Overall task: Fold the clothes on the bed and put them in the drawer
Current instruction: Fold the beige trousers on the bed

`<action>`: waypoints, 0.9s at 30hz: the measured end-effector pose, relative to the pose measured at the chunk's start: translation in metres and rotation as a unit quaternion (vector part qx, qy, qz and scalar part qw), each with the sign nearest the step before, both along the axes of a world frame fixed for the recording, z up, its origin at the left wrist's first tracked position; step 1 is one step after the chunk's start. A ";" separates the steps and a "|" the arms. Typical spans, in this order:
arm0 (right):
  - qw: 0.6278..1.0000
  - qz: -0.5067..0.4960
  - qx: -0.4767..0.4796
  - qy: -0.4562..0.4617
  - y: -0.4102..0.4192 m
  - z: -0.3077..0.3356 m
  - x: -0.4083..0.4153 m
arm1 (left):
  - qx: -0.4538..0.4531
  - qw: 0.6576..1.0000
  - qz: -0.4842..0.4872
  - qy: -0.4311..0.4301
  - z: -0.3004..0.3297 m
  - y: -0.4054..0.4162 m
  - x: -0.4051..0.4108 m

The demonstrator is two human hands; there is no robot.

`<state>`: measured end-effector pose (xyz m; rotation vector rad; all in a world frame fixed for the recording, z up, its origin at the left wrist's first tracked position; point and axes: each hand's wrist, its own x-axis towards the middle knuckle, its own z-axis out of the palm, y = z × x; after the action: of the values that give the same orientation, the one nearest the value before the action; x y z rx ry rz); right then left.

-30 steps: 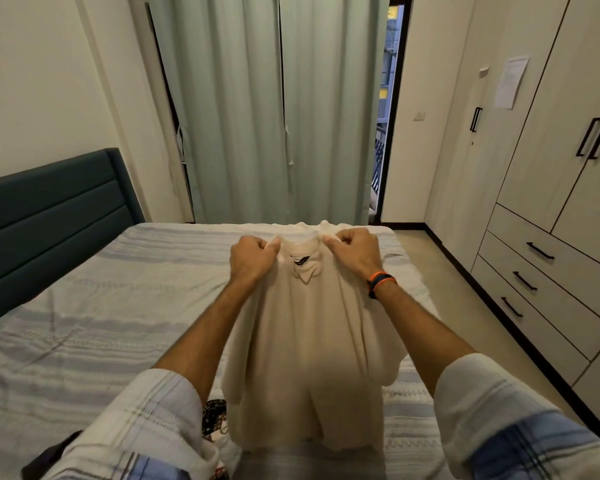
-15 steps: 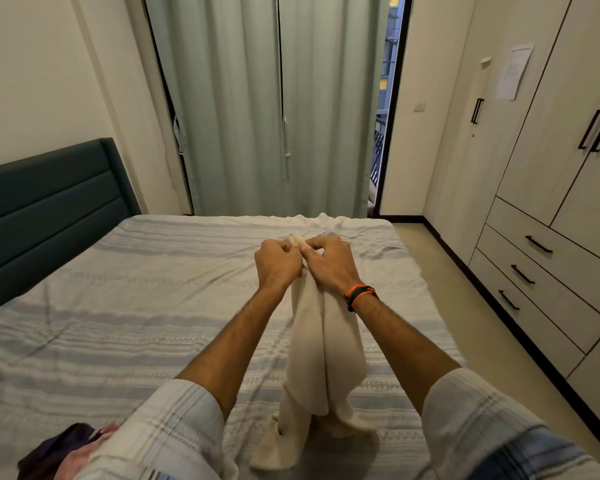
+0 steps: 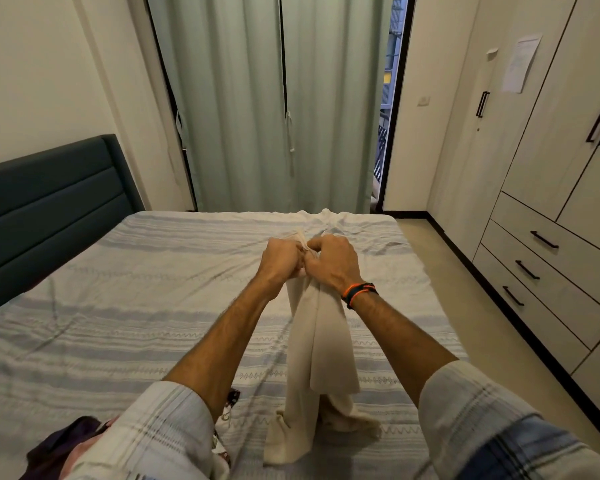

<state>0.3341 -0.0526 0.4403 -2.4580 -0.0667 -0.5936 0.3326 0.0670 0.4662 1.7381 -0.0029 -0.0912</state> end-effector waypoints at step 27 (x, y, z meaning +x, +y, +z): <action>0.951 0.183 0.239 0.066 -0.035 -0.010 -0.001 | 0.246 0.927 -0.021 -0.282 -0.007 0.033 0.024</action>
<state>0.3331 -0.0876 0.4304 -1.9402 -0.2836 -0.2419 0.3569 0.1000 0.4592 2.2107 -0.4773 0.4150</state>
